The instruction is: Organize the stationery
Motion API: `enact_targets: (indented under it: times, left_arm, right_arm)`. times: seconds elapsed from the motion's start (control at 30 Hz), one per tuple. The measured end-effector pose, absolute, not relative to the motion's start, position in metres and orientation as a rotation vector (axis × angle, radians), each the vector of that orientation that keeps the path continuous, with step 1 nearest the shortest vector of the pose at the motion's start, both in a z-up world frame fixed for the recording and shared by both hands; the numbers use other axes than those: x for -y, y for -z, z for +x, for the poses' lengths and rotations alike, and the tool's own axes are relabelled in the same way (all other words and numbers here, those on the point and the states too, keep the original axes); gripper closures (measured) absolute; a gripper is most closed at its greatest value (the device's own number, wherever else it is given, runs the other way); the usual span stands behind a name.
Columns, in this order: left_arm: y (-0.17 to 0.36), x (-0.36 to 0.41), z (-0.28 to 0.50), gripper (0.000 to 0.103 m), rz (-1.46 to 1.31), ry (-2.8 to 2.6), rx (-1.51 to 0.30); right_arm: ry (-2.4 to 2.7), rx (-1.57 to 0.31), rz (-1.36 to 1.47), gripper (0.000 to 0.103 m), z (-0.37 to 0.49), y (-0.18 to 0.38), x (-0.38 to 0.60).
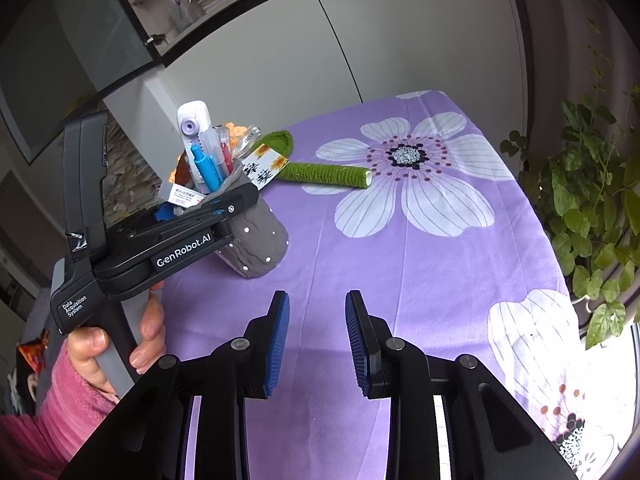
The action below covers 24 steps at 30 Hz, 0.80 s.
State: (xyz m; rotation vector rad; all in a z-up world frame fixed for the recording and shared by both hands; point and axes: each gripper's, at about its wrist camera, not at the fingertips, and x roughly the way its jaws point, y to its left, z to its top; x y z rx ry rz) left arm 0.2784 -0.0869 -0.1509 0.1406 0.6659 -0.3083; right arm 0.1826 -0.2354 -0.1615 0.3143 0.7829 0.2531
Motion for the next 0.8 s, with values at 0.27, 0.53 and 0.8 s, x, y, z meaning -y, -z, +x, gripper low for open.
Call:
enact_targets:
  times: [0.27,0.53,0.8]
  left_arm:
    - [0.152,0.084,0.273,0.022,0.139,0.307,-0.679]
    - [0.154,0.075,0.255,0.015,0.135,0.296,-0.721]
    - [0.139,0.054,0.221,0.012,0.147,0.259,-0.687]
  right_arm:
    - [-0.253,-0.803,0.325,0.073,0.182,0.164,0.235]
    - [-0.246,-0.82,0.315,0.073,0.179,0.162,0.235]
    - [-0.231,-0.829,0.307,0.073,0.174,0.158,0.231]
